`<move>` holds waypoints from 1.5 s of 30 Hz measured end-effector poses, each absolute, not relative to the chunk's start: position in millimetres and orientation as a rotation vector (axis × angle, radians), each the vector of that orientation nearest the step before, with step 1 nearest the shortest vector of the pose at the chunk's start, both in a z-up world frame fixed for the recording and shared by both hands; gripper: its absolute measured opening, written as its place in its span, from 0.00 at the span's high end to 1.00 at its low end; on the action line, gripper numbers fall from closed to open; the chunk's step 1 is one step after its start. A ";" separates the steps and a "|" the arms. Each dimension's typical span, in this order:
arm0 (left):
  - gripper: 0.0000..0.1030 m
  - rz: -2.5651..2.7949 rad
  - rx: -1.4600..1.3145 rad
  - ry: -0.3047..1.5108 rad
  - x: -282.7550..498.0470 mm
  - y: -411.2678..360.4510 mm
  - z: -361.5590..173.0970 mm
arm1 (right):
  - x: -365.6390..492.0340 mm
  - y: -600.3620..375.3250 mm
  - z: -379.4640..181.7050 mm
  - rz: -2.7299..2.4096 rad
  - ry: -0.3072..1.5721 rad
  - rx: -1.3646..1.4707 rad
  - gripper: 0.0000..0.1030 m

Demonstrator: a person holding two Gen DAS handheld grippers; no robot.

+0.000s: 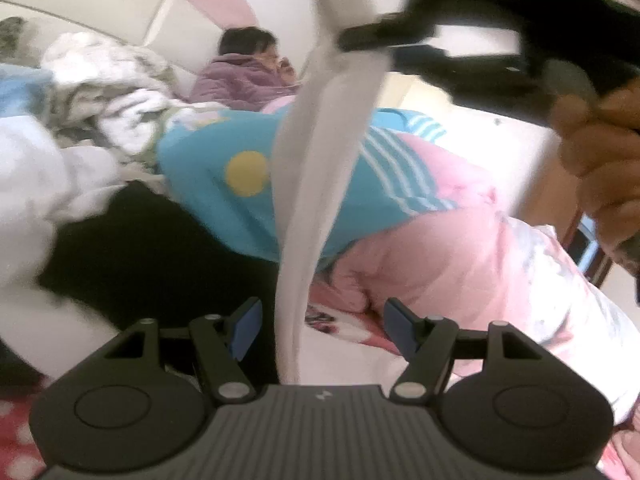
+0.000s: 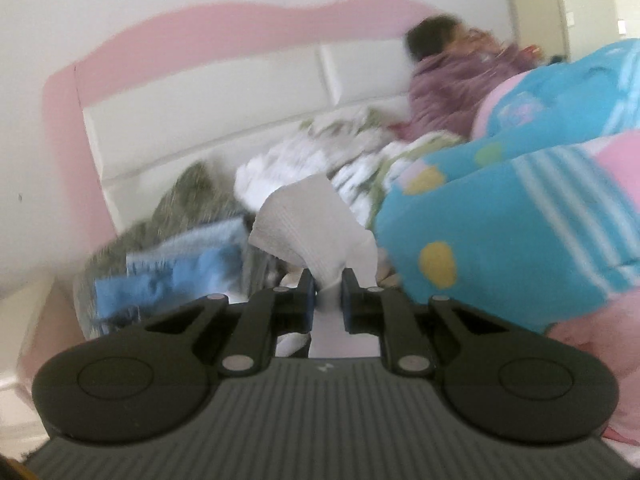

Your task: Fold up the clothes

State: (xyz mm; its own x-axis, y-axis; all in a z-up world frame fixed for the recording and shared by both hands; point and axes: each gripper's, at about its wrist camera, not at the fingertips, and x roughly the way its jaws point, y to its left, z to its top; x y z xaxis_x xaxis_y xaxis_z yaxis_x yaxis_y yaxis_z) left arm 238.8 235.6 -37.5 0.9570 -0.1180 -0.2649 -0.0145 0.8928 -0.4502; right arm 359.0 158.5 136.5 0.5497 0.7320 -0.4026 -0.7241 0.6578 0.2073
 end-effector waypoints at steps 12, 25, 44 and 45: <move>0.34 -0.232 -0.344 0.408 263.1 159.1 -60.6 | 346.5 -62.5 142.4 0.623 0.326 0.335 0.89; 0.34 -0.298 -0.221 0.527 274.0 110.8 -87.1 | 299.0 -268.2 36.5 0.315 0.352 0.610 0.89; 0.34 -0.310 -0.167 0.577 277.1 97.2 -96.7 | 235.1 -350.1 -110.6 0.099 0.569 1.029 0.52; 0.34 -0.310 -0.167 0.578 277.1 97.1 -96.7 | 231.5 -351.9 -110.7 0.102 0.566 1.044 0.51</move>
